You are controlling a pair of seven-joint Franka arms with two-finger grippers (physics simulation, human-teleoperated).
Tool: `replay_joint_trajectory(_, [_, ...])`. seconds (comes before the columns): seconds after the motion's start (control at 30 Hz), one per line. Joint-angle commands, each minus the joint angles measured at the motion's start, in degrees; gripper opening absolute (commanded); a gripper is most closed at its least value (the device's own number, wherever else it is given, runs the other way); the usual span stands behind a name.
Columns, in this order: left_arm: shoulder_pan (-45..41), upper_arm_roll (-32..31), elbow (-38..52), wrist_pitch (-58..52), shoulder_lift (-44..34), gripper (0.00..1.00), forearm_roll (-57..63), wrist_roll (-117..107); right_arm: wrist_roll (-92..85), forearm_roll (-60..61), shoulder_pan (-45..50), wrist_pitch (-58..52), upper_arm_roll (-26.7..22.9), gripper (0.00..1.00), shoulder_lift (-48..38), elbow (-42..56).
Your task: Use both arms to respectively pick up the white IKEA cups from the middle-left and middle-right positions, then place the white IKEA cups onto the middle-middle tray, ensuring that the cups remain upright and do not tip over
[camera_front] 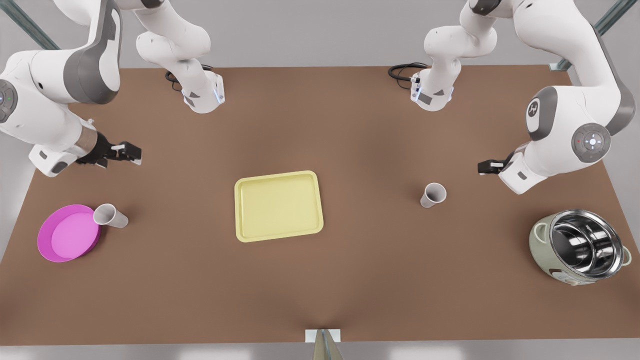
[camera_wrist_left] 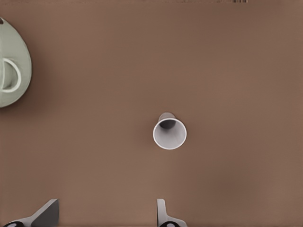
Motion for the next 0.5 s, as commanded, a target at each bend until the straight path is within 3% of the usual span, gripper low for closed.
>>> replay_joint_trajectory(0.0, [-0.07, -0.07, -0.03, 0.2, -0.06, 1.0, 0.03, 0.56, -2.8, -0.23, 0.09, -0.14, -0.04, 1.0, 0.0, -0.25])
replay_joint_trajectory(0.07, [-0.59, 0.01, -0.9, 1.95, 1.34, 1.0, 0.21, 0.56, -2.8, -0.41, 0.18, 0.12, 0.05, 1.0, 0.53, -0.43])
replay_joint_trajectory(0.17, [-1.83, 0.1, -13.91, 24.18, 5.65, 1.0, 0.3, -2.6, -2.89, -1.82, 0.0, 2.4, 0.05, 1.0, 4.57, -0.34])
replay_joint_trajectory(0.2, [-1.48, 0.45, -14.18, 27.18, 7.93, 1.0, 0.12, -2.51, -2.89, -1.55, -0.09, 4.33, -0.04, 1.0, 7.47, 0.1])
replay_joint_trajectory(0.47, [-1.47, 0.45, -23.22, 32.72, 10.31, 1.0, -0.23, -2.16, -10.71, 2.14, -12.56, 16.55, -0.04, 1.0, 20.65, 1.59])
